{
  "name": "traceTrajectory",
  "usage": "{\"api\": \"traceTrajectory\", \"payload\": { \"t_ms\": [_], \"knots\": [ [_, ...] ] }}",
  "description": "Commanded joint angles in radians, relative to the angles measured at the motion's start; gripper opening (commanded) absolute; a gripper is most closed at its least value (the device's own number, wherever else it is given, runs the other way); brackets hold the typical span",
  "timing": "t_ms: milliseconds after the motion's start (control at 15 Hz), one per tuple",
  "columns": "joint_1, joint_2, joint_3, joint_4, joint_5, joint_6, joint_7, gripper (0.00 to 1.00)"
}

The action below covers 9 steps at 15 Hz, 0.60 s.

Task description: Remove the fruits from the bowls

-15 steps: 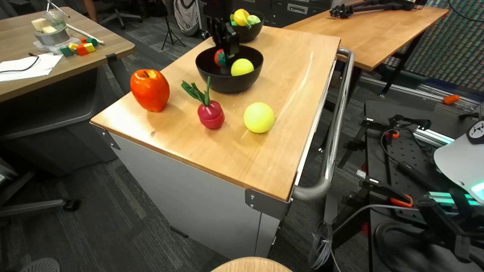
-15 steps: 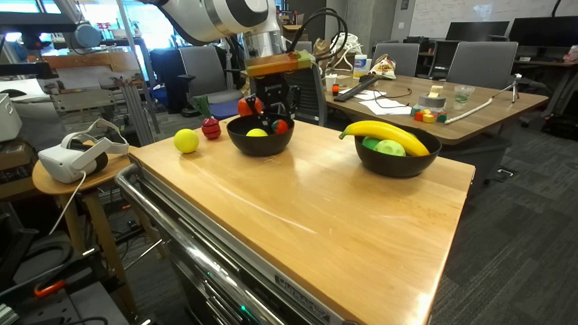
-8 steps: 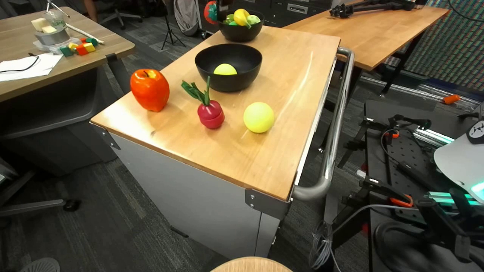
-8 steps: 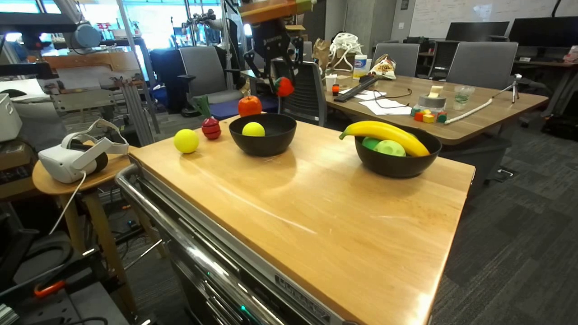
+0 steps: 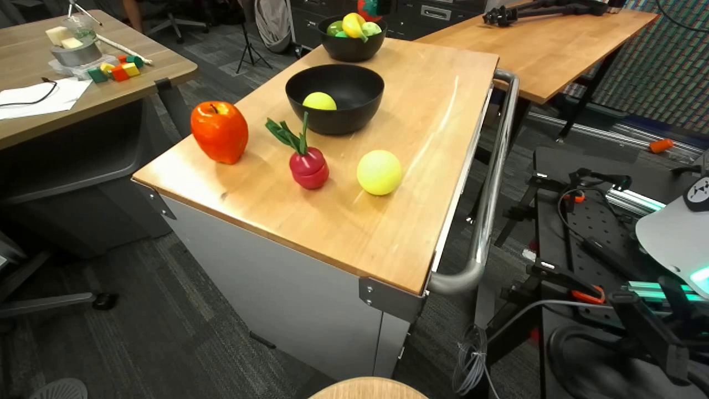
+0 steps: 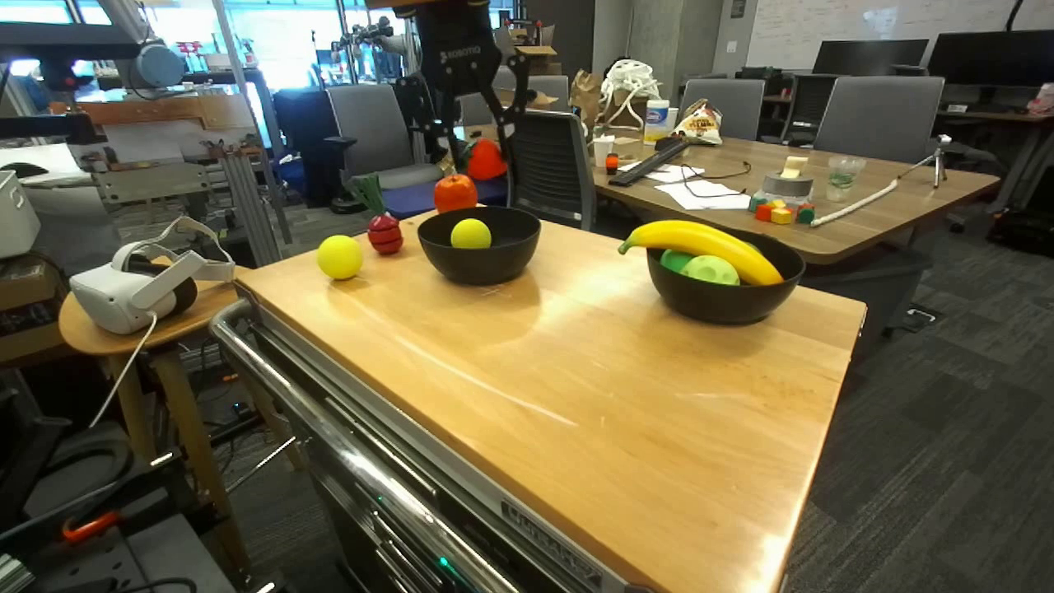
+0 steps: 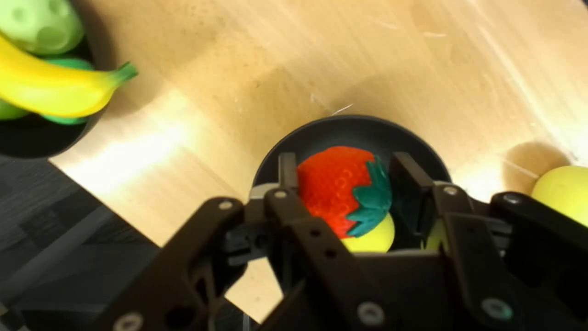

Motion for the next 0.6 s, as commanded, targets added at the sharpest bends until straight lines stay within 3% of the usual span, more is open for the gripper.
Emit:
{"api": "traceTrajectory", "payload": {
  "t_ms": [0, 333, 533],
  "knots": [
    [0.011, -0.168, -0.008, -0.207, 0.096, 0.037, 0.025, 0.27],
    [0.051, -0.236, 0.008, -0.357, 0.071, 0.066, 0.02, 0.27],
    [0.079, -0.198, 0.028, -0.407, 0.037, 0.135, 0.035, 0.27]
  ]
}}
